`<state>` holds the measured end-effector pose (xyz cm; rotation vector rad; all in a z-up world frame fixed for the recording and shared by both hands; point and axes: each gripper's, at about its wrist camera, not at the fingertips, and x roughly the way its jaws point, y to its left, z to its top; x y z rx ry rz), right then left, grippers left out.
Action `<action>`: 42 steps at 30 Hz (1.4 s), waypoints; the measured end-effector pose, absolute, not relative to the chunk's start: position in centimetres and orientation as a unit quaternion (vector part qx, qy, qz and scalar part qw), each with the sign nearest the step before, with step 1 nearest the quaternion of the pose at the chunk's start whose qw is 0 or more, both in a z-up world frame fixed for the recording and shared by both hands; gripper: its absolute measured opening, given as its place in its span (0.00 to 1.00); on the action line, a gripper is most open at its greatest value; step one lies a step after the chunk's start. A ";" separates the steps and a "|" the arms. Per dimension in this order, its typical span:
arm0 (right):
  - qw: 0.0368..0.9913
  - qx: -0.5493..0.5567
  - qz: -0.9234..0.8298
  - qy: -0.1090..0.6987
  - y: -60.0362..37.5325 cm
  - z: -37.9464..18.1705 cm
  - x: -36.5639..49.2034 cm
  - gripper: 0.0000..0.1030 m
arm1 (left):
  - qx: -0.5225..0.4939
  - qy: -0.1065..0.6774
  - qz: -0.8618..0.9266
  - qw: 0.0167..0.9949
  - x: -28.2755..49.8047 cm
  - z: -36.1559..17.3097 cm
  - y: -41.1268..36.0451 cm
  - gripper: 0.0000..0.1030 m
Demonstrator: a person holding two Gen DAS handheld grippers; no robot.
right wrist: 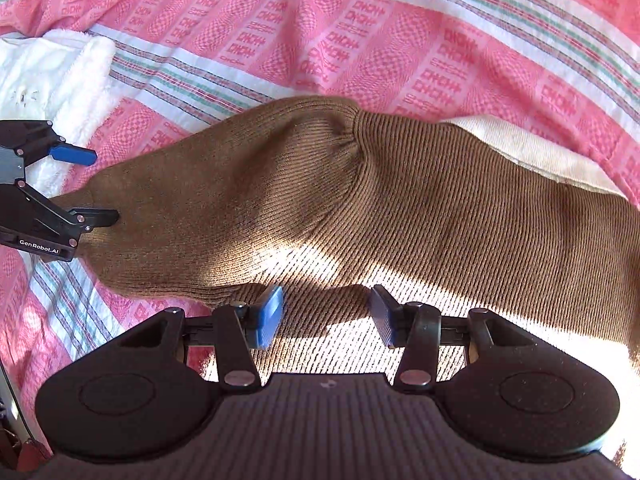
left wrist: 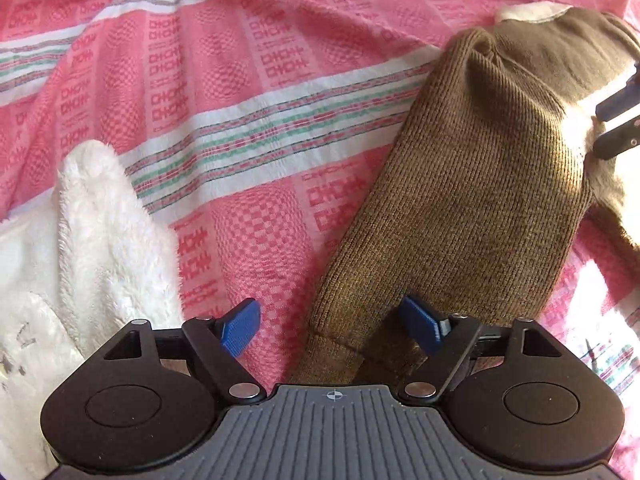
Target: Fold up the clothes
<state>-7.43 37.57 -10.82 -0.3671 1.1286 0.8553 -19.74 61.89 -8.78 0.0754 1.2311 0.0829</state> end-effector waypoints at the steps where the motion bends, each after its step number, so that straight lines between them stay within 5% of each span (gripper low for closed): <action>1: 0.744 -0.164 0.391 0.515 37.4 -10.8 -7.5 0.52 | 0.028 0.579 0.037 0.814 -19.7 -8.7 61.8 0.13; 2: 0.745 -0.161 0.392 0.515 37.2 -10.7 -7.6 0.52 | 0.028 0.579 0.048 0.814 -19.9 -8.5 61.6 0.04; 5: 0.746 -0.155 0.397 0.512 36.5 -10.4 -7.8 0.53 | 0.035 0.580 0.050 0.812 -20.5 -7.8 60.5 0.03; 17: 0.762 -0.128 0.390 0.501 30.5 -8.9 -6.2 0.53 | -0.077 0.529 -0.069 0.842 -16.1 0.8 49.3 0.04; 23: 0.775 -0.105 0.364 0.506 24.4 -8.9 -5.7 0.55 | -0.085 0.523 -0.112 0.841 -9.7 -0.5 40.3 0.06; 24: 0.776 -0.102 0.359 0.508 23.4 -9.1 -5.6 0.56 | -0.083 0.528 -0.110 0.838 -8.8 -1.4 39.2 0.23; 29: 0.777 -0.095 0.339 0.522 18.4 -9.9 -5.2 0.58 | -0.052 0.558 -0.043 0.827 -6.1 -4.8 36.6 0.75; 36: 0.768 -0.123 0.387 0.495 17.3 -9.5 -5.4 0.62 | -0.034 0.530 0.042 0.846 -8.7 -3.6 40.5 0.87; 38: 0.766 -0.147 0.406 0.477 18.2 -9.3 -5.6 0.75 | -0.013 0.535 0.089 0.840 -9.9 -3.9 42.4 0.87; 42: 0.772 -0.159 0.399 0.468 19.2 -10.2 -3.8 0.76 | -0.017 0.541 0.145 0.828 -12.3 -4.7 46.1 0.86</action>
